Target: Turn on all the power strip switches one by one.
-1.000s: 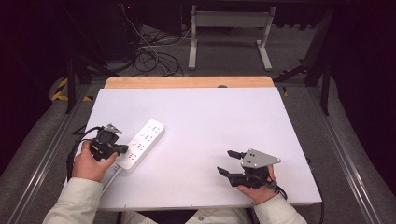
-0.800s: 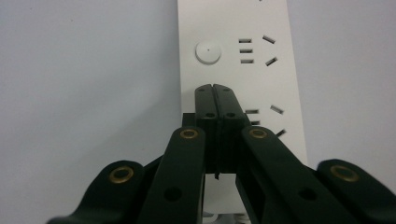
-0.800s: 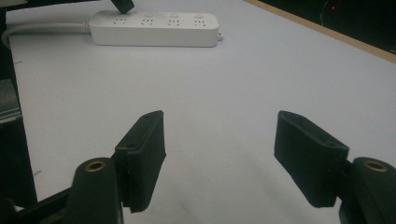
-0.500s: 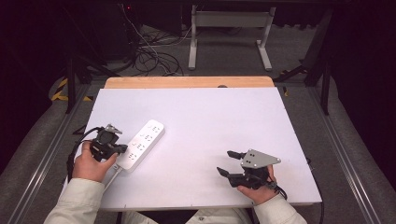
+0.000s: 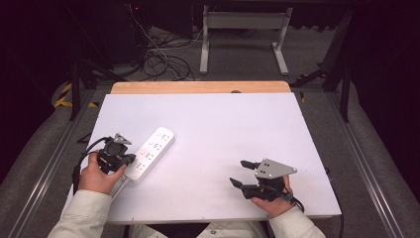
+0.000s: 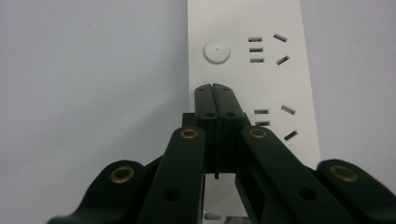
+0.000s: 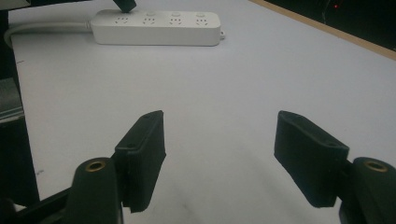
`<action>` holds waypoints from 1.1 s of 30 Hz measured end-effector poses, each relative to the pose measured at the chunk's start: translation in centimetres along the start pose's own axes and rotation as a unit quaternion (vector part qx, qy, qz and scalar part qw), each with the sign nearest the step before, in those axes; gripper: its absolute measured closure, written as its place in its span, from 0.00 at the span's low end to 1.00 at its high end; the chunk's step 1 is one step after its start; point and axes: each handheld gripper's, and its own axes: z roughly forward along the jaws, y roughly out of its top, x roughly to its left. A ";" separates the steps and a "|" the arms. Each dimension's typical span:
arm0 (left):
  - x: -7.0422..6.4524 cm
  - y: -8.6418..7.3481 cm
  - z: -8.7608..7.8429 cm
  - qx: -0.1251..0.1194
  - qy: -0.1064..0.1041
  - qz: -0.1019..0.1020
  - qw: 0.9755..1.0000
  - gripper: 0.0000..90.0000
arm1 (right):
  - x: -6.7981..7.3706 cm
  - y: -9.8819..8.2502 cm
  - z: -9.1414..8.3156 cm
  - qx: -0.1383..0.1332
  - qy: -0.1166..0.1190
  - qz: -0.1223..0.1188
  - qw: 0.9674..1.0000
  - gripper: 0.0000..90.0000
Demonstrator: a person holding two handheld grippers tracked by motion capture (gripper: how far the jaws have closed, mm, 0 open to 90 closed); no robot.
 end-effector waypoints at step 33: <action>-0.1 0.6 -2.4 -0.100 -0.027 -0.007 0.995 1.00 | -0.3 0.1 -0.3 -0.012 -0.004 0.007 1.000 0.37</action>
